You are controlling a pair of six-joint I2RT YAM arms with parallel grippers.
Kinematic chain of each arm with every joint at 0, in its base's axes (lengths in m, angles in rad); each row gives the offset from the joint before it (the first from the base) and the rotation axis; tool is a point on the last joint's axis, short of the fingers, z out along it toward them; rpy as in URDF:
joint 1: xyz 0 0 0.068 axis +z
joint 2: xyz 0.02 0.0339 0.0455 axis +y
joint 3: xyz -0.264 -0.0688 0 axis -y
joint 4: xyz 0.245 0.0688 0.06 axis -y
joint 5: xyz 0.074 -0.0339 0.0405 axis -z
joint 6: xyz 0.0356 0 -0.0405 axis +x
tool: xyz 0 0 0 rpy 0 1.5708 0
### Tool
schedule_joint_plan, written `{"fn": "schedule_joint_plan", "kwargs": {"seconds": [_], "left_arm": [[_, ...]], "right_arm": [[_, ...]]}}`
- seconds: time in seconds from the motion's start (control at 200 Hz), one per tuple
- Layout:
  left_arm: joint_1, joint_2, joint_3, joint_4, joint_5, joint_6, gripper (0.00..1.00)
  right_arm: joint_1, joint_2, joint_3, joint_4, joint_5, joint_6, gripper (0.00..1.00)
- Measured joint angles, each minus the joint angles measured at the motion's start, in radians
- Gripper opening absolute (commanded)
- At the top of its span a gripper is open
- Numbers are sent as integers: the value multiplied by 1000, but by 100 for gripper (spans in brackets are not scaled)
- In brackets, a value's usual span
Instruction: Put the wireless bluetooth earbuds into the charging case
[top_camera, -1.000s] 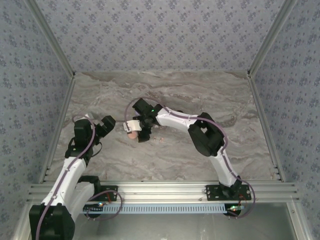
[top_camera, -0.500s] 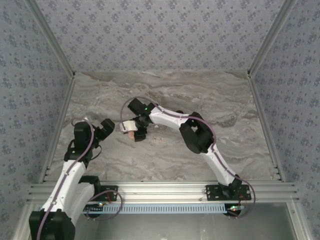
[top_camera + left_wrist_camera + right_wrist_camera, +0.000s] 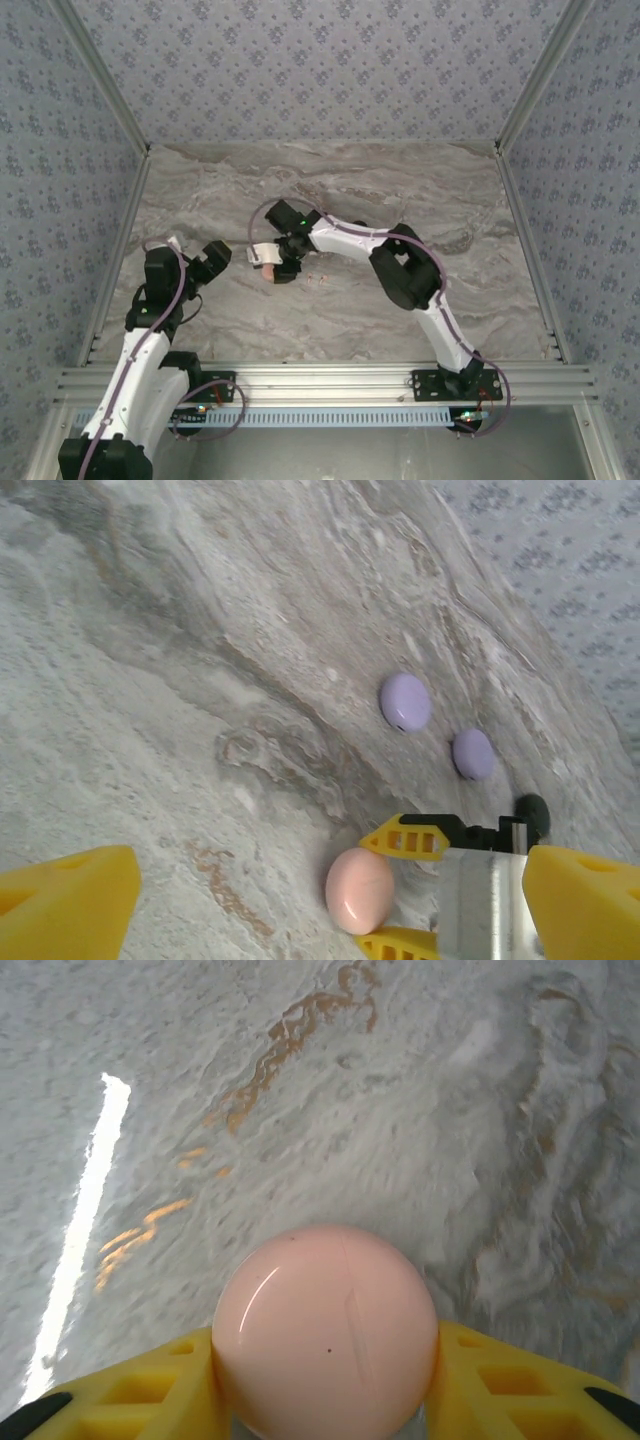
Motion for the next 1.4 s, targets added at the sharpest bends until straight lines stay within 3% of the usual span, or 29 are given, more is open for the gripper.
{"fn": "schedule_joint_plan", "kwargs": {"seconds": [0.29,0.46,0.61,0.825,1.019,1.399], "left_arm": [[-9,60,77,126,298,-16,90],[-148,129,142,233,404,-28,90],[-286,228,224,315,413,-28,89],[-406,401,282,399,409,-39,83],[-472,520,336,460,417,-54,75],[-539,649,402,573,477,-87,46]], "right_arm": [[-86,-455,-309,198,61,120,47],[-94,-602,-408,243,106,150,46],[-95,-684,-476,250,130,172,46],[-110,-800,-542,254,125,211,46],[-145,-876,-566,256,103,243,46],[-182,-895,-575,255,77,254,47]]}}
